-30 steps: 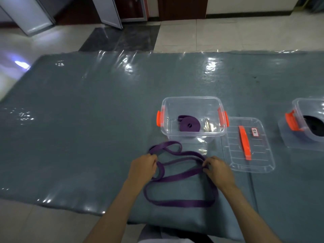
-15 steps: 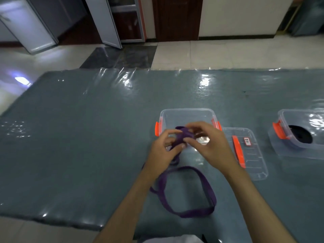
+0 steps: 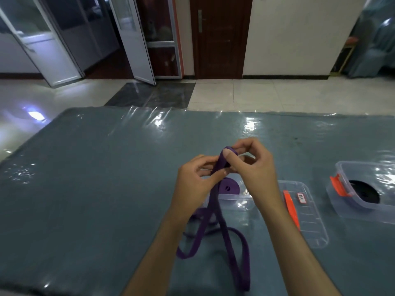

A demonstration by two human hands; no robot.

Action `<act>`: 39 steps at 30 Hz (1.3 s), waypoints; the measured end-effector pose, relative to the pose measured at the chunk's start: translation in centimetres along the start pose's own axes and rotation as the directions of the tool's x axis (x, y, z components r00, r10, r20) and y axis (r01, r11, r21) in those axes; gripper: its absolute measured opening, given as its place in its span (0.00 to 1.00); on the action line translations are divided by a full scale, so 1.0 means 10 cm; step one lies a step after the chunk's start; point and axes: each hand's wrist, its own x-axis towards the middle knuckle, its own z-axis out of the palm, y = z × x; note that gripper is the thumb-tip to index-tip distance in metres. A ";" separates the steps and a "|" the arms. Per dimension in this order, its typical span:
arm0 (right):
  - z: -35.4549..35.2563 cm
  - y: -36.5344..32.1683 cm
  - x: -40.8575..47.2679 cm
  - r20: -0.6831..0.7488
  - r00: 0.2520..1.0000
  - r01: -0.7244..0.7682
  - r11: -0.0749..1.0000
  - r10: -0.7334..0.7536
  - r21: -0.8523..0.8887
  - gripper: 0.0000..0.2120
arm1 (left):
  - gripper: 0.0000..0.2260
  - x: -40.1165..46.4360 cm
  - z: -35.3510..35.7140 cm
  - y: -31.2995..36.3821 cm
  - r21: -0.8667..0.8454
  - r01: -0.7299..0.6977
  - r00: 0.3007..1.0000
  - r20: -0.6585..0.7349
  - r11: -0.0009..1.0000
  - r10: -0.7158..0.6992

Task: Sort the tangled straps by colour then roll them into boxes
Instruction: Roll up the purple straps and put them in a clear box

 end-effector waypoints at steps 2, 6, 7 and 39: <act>0.01 0.02 -0.04 0.013 1.000 -0.018 1.000 0.018 0.002 0.10 | 0.12 -0.01 0.00 0.01 -0.021 0.051 0.999 0.004 0.998 -0.051; 0.00 0.09 -0.05 0.052 0.997 -0.065 0.998 0.065 0.003 0.10 | 0.10 -0.05 0.01 -0.02 -0.045 0.116 0.993 0.013 0.992 -0.115; -0.02 0.10 -0.05 0.070 0.995 -0.074 0.997 0.073 0.011 0.10 | 0.10 -0.06 0.01 -0.03 -0.063 0.117 0.993 0.019 0.991 -0.117; -0.35 0.16 -0.28 0.157 0.921 -0.384 0.901 0.358 0.201 0.04 | 0.10 -0.10 -0.09 -0.19 0.310 -0.379 0.924 0.185 0.872 0.336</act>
